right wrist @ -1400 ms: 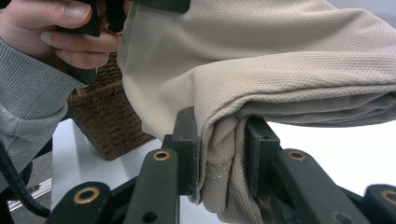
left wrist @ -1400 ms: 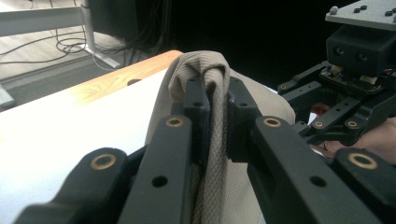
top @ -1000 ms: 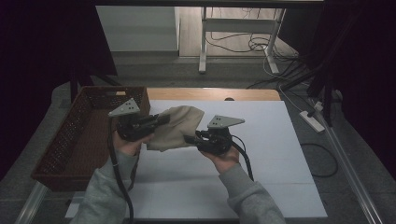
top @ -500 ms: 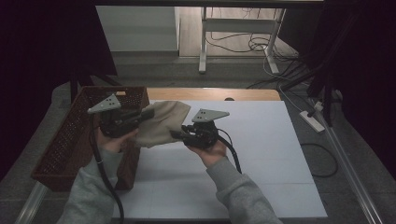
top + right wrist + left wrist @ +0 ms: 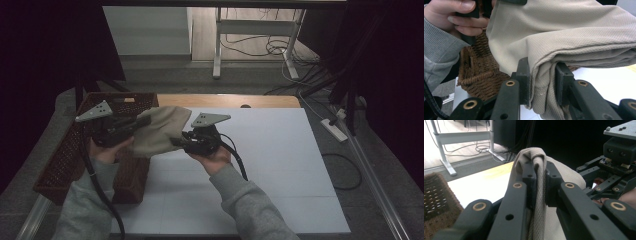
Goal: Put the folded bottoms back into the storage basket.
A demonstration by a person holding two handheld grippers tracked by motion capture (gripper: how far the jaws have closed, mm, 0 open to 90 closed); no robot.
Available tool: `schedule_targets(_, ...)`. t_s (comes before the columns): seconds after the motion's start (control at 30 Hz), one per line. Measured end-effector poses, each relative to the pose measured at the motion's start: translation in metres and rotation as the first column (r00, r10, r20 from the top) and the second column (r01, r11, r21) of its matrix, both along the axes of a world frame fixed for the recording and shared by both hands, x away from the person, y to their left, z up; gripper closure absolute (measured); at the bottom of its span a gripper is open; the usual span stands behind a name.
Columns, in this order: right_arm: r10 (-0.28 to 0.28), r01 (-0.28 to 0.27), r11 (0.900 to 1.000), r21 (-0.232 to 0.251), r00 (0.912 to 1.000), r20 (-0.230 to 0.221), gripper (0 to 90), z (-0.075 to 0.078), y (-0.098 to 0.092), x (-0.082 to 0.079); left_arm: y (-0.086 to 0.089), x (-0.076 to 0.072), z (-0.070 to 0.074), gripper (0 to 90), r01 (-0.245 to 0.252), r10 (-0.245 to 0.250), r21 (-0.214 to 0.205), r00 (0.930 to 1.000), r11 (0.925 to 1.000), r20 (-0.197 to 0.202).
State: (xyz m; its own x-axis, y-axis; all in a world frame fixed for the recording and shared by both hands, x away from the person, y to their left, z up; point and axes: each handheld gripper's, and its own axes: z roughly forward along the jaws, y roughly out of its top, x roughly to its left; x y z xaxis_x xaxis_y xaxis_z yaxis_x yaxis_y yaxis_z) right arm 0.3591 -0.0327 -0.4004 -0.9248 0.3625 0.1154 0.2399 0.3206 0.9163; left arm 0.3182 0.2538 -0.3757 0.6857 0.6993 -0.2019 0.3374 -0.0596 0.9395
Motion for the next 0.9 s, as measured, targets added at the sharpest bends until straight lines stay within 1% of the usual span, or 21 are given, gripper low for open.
schedule_targets(0.2, 0.01, -0.01, 0.9999, -0.004, 0.9999, -0.004, 69.7, 0.0, 0.012, 0.002, 0.009, -0.001, 0.0, 81.4, -0.016, 0.016, 0.008, 0.9999, 0.9998, -0.005)
schedule_targets(0.37, 0.018, -0.018, 0.9998, 0.0, 0.9998, -0.005, 69.8, 0.001, 0.022, 0.003, 0.018, -0.002, 0.0, 81.4, -0.028, 0.028, 0.005, 0.9996, 0.9996, -0.007)
schedule_targets(0.6, 0.017, -0.017, 0.9999, 0.001, 0.9998, -0.006, 69.7, 0.0, 0.034, 0.005, 0.027, -0.003, 0.001, 81.4, -0.046, 0.046, 0.012, 0.9989, 0.9989, -0.012)
schedule_targets(0.9, 0.031, -0.031, 0.9995, 0.002, 0.9995, 0.004, 69.8, 0.005, 0.051, 0.007, 0.044, -0.006, 0.005, 81.4, -0.072, 0.072, 0.014, 0.9974, 0.9973, -0.007)
